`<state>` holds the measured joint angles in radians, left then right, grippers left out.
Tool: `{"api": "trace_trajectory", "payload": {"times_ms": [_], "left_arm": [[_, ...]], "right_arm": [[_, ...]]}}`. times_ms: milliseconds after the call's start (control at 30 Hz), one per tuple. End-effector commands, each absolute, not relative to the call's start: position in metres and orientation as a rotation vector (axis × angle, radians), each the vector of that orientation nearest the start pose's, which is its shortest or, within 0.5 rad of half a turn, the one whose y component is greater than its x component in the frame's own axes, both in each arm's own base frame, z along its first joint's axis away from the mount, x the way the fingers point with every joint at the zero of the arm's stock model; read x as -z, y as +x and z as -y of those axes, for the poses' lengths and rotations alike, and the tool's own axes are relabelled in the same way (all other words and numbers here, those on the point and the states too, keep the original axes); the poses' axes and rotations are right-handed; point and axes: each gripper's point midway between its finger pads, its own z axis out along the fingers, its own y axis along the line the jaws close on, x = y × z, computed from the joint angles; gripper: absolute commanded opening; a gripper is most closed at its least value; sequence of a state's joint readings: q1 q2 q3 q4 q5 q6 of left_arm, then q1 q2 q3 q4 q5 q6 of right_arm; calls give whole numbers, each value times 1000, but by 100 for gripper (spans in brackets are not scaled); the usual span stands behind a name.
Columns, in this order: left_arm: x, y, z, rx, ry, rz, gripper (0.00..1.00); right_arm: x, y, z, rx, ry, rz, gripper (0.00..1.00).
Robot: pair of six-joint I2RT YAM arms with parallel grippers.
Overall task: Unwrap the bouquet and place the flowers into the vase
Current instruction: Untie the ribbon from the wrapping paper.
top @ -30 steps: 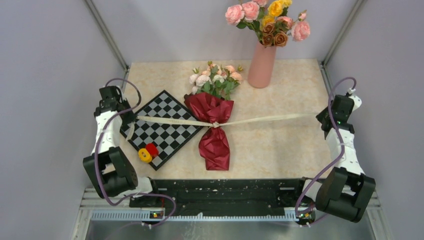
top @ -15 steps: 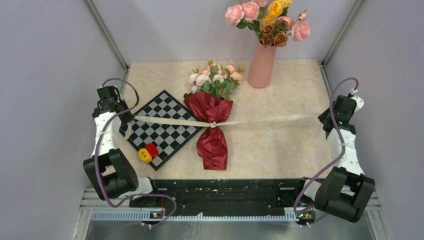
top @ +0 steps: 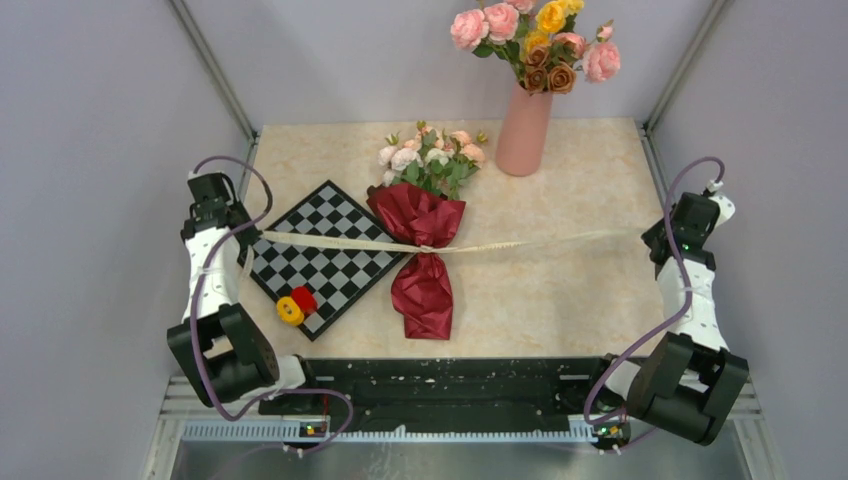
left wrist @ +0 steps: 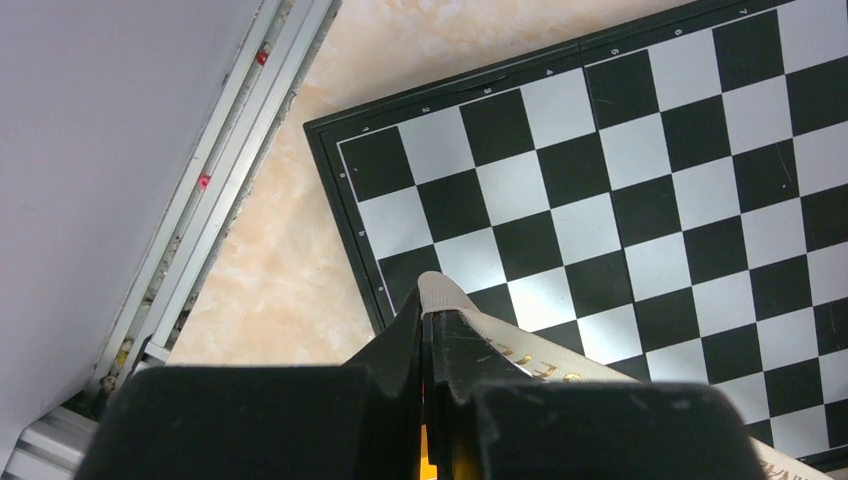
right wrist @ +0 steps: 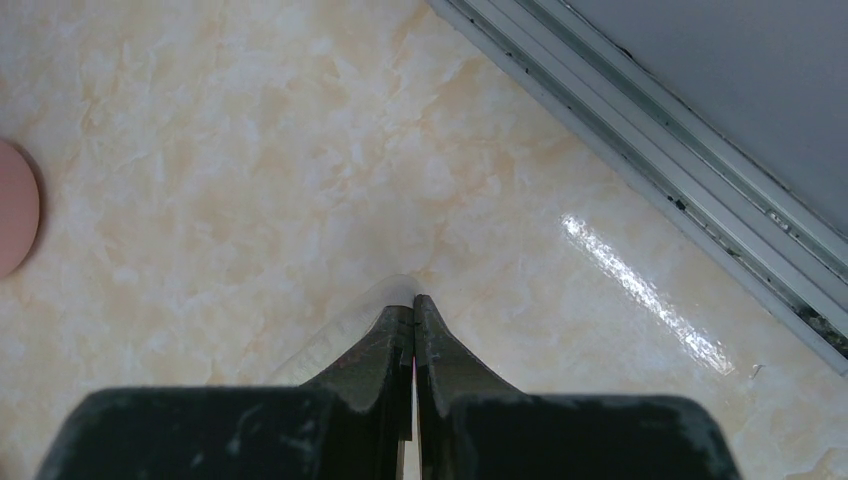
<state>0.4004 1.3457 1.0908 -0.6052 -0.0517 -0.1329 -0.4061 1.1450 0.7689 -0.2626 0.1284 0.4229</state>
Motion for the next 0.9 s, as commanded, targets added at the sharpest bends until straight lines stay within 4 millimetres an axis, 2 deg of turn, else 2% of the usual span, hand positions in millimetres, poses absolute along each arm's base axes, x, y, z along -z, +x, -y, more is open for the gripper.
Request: {"api": "trace_trajectory", "payload": {"times_ms": [0, 567, 867], "left_arm": [[-171, 316, -155, -253, -711, -2243, 0], [-177, 300, -184, -344, -824, -2183, 0], [-178, 298, -186, -356, -831, -2181, 0]], "right_arm": [[-181, 318, 150, 135, 922, -1882, 0], [-182, 316, 155, 124, 936, -1874, 0], [-178, 315, 158, 137, 954, -1875, 0]]}}
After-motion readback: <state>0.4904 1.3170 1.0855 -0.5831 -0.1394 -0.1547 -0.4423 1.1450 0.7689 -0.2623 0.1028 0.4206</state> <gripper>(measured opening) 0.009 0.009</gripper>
